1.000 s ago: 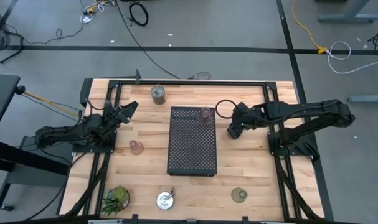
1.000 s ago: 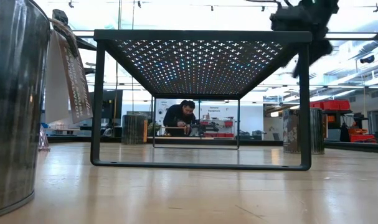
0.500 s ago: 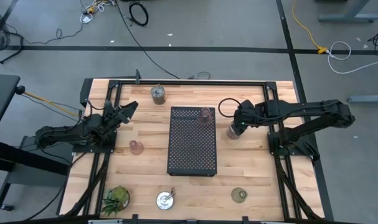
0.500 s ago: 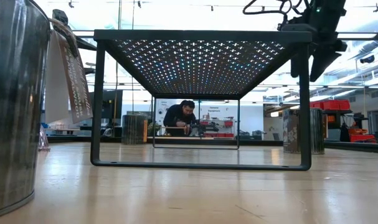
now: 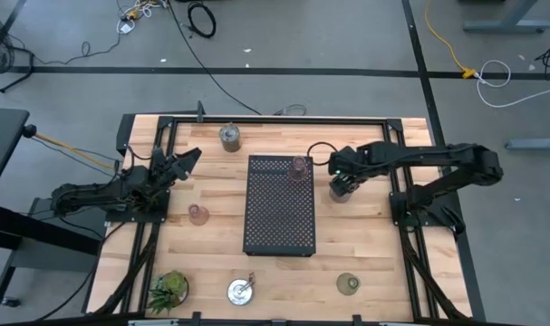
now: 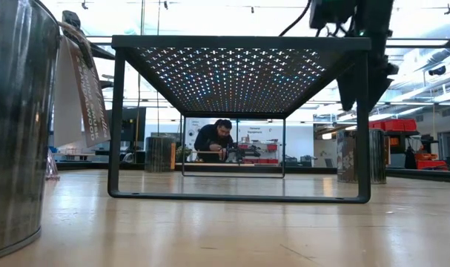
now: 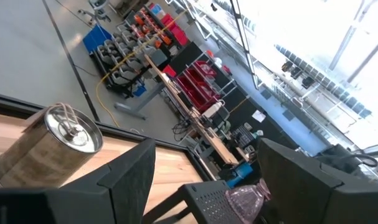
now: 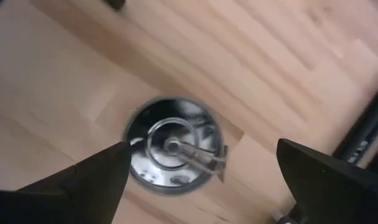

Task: Pick & Place candle stick holders
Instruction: Put the middle right silver scented candle on the shelf

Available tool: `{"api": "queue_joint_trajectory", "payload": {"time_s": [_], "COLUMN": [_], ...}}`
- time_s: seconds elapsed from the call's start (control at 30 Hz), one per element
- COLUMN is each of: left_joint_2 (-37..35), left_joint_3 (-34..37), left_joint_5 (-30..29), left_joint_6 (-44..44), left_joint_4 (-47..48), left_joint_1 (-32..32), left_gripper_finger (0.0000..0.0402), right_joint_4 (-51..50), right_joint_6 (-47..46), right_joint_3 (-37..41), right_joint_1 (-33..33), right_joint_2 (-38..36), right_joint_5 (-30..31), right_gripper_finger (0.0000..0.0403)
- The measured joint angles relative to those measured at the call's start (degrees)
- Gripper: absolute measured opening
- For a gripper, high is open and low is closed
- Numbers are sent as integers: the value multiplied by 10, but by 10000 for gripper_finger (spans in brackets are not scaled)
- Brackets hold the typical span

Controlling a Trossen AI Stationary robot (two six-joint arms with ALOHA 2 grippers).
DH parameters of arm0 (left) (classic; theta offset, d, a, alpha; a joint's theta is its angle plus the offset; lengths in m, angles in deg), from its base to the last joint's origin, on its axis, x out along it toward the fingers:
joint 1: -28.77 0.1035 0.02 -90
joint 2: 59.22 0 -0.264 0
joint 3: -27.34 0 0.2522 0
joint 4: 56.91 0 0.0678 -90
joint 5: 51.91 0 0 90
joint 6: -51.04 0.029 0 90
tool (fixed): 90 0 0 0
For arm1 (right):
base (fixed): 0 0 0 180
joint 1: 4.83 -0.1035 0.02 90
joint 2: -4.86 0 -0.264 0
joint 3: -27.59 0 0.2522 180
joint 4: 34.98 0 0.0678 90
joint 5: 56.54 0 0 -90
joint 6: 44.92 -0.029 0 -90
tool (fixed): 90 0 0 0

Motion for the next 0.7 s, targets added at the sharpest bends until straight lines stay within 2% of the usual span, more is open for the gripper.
{"api": "queue_joint_trajectory", "payload": {"time_s": [0.3, 0.7], "left_joint_2": [0, 0], "left_joint_3": [0, 0], "left_joint_5": [15, 15], "left_joint_6": [0, 5], "left_joint_4": [0, 0], "left_joint_1": [0, 0], "left_gripper_finger": [287, 287], "right_joint_4": [4, 27], "right_joint_6": [27, 55], "right_joint_3": [0, 0], "right_joint_1": [0, 0], "right_joint_2": [55, 64], "right_joint_5": [-33, -44], "right_gripper_finger": [400, 400]}}
